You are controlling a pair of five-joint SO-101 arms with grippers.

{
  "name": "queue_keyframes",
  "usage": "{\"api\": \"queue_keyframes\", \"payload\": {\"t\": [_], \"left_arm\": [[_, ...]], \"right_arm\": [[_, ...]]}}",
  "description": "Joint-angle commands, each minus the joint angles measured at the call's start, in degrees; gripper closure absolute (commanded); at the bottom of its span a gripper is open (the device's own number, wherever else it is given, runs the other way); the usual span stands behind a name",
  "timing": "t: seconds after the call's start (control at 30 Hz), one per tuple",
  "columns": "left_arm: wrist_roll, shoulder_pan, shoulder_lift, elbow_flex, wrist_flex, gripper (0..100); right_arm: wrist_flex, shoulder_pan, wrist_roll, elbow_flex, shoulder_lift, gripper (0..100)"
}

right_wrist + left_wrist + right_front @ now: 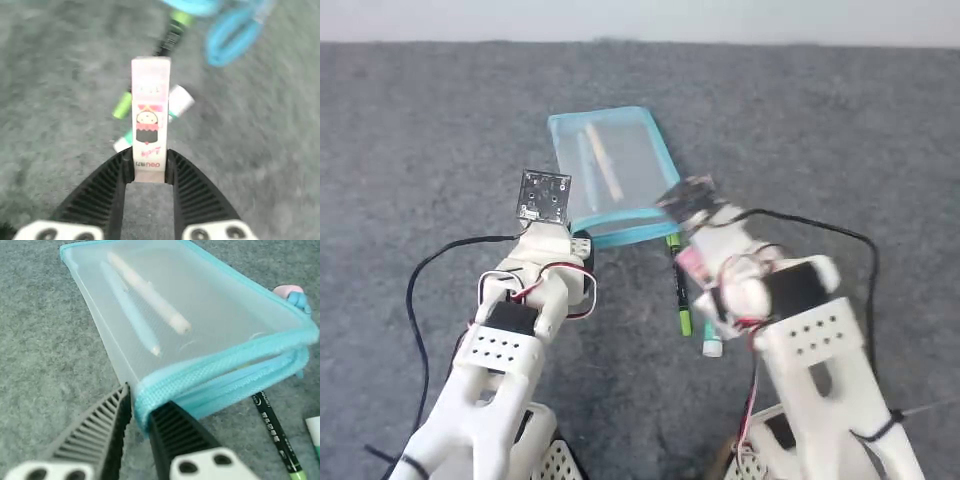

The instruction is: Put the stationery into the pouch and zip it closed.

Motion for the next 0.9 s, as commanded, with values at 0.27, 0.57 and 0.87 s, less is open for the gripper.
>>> {"api": "queue_keyframes", "payload": {"t": [0.27,0.57,0.87], "left_arm": [[0.3,-0.2,-0.2,-0.5,-0.3,99],[0.2,0.1,-0.5,-0.5,-0.3,99],[-3.3,0.3,-0.5,-0.5,-0.1,99]], "right_arm": [[2.8,-3.6,-2.8,-24.4,26.0,99.1],[7.3,-3.5,-6.5,-41.0,44.3,99.1],[11.2,-3.2,-17.6,-58.0,55.2,99.0]]}}
